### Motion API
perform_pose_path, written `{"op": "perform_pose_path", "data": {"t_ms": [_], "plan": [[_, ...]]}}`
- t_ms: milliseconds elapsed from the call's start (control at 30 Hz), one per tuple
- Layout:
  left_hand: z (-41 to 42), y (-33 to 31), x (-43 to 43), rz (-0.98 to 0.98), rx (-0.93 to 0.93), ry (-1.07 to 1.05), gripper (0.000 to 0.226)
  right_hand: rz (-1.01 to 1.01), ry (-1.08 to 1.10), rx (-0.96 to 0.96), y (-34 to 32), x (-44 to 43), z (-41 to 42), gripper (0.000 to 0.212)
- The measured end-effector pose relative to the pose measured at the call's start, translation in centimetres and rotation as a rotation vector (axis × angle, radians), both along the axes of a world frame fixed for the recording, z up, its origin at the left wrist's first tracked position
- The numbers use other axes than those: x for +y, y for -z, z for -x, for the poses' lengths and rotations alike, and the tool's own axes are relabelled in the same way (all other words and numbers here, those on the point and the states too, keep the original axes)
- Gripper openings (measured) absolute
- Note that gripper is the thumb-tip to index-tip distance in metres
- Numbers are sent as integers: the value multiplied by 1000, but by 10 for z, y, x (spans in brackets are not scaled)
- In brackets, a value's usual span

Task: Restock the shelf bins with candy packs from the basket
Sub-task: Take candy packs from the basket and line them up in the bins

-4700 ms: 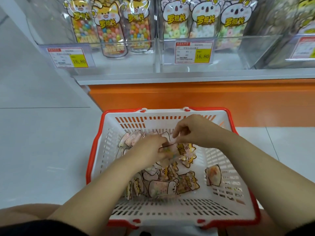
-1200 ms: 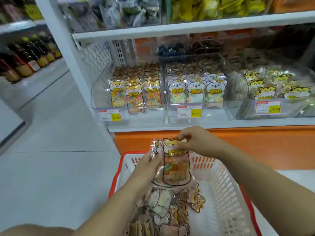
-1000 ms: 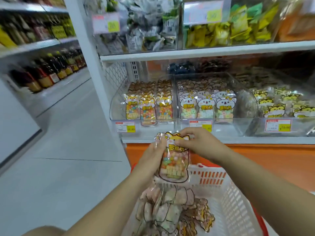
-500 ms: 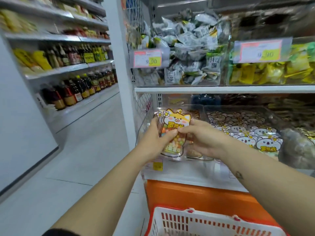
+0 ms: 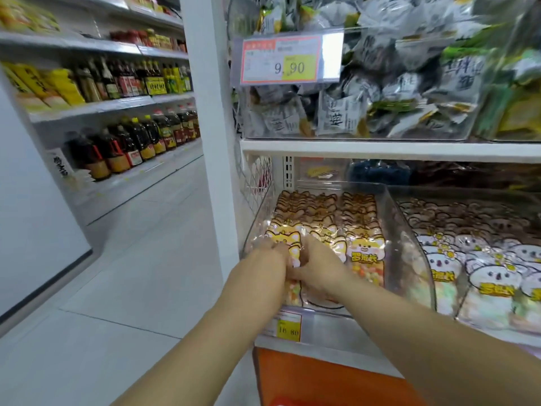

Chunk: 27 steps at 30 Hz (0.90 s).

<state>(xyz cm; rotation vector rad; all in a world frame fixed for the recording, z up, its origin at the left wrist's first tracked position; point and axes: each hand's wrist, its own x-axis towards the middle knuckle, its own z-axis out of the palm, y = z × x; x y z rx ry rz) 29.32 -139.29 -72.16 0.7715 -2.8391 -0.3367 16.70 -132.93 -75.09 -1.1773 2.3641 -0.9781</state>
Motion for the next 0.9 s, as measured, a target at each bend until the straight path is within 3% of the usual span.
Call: {"op": "perform_pose_path", "data": {"t_ms": [33,133,267,367,433,533,733,900], "plan": [[4,1,-2,-36,-136,49,17,-38,17,108,3,-1,4,37],[18,5,-8,-192,-397,162,31,-137,41,334,0,1,10,38],[32,6,-18,-292,-535,199,35,-13,-35,188,-5,9,21,42],[36,5,-19,-308,-538,173,41,39,28,173,-5,24,29,30],[35,8,-20,-300,-534,162,45,-160,2,298,-1,38,34,13],[37,10,-19,-285,-558,174,47,-462,-123,356,12,49,34,15],[35,5,-18,-187,-579,212,35,-341,-218,450,27,36,32,38],[42,1,-16,-129,-735,206,38,-384,-247,402,28,36,43,31]]}}
